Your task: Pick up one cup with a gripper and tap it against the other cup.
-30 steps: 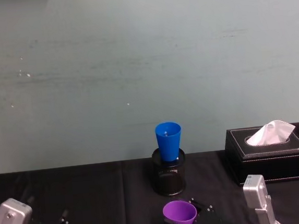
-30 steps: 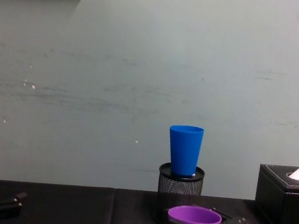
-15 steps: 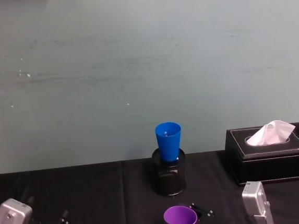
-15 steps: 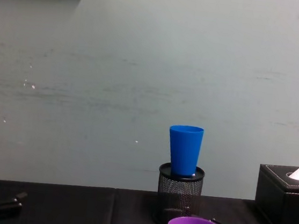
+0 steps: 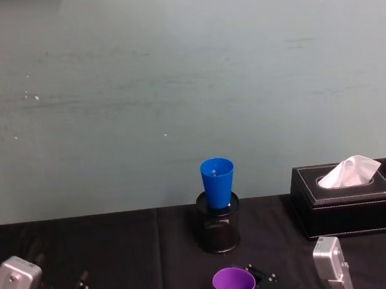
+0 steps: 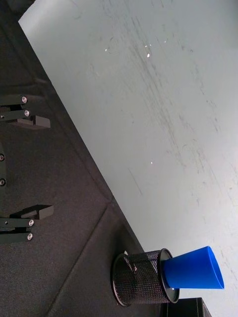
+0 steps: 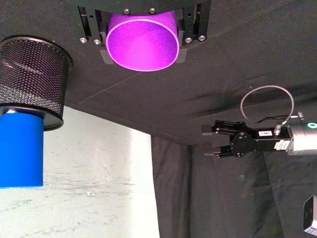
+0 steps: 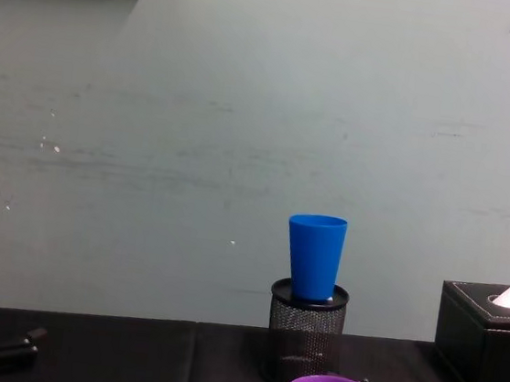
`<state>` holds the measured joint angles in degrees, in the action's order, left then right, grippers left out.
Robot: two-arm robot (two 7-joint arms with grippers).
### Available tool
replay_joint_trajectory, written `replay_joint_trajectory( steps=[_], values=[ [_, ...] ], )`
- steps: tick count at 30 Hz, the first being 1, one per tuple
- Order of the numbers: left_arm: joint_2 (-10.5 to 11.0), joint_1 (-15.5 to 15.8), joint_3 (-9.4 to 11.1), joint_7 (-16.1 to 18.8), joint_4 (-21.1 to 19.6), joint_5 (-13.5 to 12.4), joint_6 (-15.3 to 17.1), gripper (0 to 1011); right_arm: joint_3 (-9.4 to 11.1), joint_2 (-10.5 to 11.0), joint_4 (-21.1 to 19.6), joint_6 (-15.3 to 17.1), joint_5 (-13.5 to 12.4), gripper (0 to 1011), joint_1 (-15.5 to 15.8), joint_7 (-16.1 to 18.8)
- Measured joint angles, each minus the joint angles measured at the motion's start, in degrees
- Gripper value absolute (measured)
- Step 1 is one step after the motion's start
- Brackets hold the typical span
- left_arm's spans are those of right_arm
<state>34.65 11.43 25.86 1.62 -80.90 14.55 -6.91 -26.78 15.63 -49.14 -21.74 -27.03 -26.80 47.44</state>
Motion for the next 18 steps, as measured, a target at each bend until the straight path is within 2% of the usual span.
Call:
replay_joint_trajectory(
  steps=[12, 18],
  values=[
    [0.0, 0.0, 0.0, 0.0, 0.0, 0.0, 0.0, 1000, -0.1, 0.1, -0.2, 0.1, 0.0, 758, 0.0, 0.0],
    [0.0, 0.0, 0.0, 0.0, 0.0, 0.0, 0.0, 1000, -0.1, 0.1, -0.2, 0.2, 0.1, 883, 0.1, -0.1]
  ],
)
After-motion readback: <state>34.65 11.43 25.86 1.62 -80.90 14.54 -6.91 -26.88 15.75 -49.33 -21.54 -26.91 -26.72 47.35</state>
